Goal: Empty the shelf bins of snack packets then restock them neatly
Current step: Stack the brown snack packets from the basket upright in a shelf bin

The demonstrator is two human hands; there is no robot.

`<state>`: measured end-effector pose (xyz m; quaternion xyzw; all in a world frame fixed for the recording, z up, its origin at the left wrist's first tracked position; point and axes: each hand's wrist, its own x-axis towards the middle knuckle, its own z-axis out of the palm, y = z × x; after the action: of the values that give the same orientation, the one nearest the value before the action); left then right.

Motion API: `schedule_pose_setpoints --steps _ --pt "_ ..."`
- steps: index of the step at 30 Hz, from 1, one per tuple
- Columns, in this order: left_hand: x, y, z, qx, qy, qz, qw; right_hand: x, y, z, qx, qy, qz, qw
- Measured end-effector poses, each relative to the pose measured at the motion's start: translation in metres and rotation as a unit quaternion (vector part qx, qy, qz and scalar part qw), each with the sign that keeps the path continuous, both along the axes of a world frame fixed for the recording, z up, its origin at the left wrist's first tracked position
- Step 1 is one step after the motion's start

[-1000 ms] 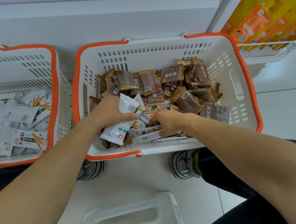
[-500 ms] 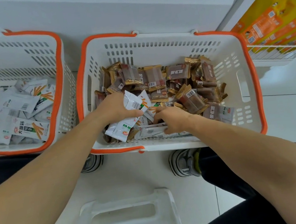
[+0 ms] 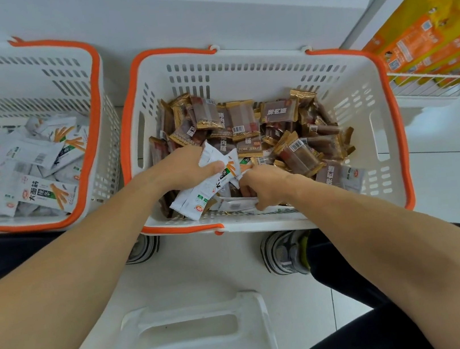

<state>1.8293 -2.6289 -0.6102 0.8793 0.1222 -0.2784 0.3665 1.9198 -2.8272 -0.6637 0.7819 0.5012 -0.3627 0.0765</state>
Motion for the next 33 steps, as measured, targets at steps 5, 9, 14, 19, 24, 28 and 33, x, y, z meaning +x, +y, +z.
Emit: schedule_pose_setpoints --steps 5,9,14,19,24,28,33 --pt "0.002 0.001 0.006 -0.022 -0.016 0.045 0.999 0.01 0.001 0.019 0.007 0.0 -0.031 0.999" --pt "0.005 0.006 0.017 -0.061 -0.057 0.114 0.99 0.033 0.008 0.05 0.008 0.062 -0.151 0.987" --pt "0.012 0.018 0.042 -0.19 -0.128 0.263 0.937 0.069 0.0 0.09 0.032 0.14 -0.326 0.934" --pt "0.009 0.024 0.043 -0.262 -0.122 0.405 0.867 0.081 -0.013 0.105 0.172 0.317 -0.528 0.769" --pt "-0.002 0.027 0.048 -0.277 -0.117 0.453 0.839 0.066 0.021 0.114 0.273 0.429 -0.558 0.656" --pt "-0.014 0.042 0.064 -0.342 -0.087 0.482 0.802 0.037 0.08 0.119 0.296 0.46 -0.544 0.636" --pt "-0.051 0.089 0.108 -0.377 -0.167 0.527 0.743 -0.014 0.161 0.132 0.364 0.397 -0.497 0.68"
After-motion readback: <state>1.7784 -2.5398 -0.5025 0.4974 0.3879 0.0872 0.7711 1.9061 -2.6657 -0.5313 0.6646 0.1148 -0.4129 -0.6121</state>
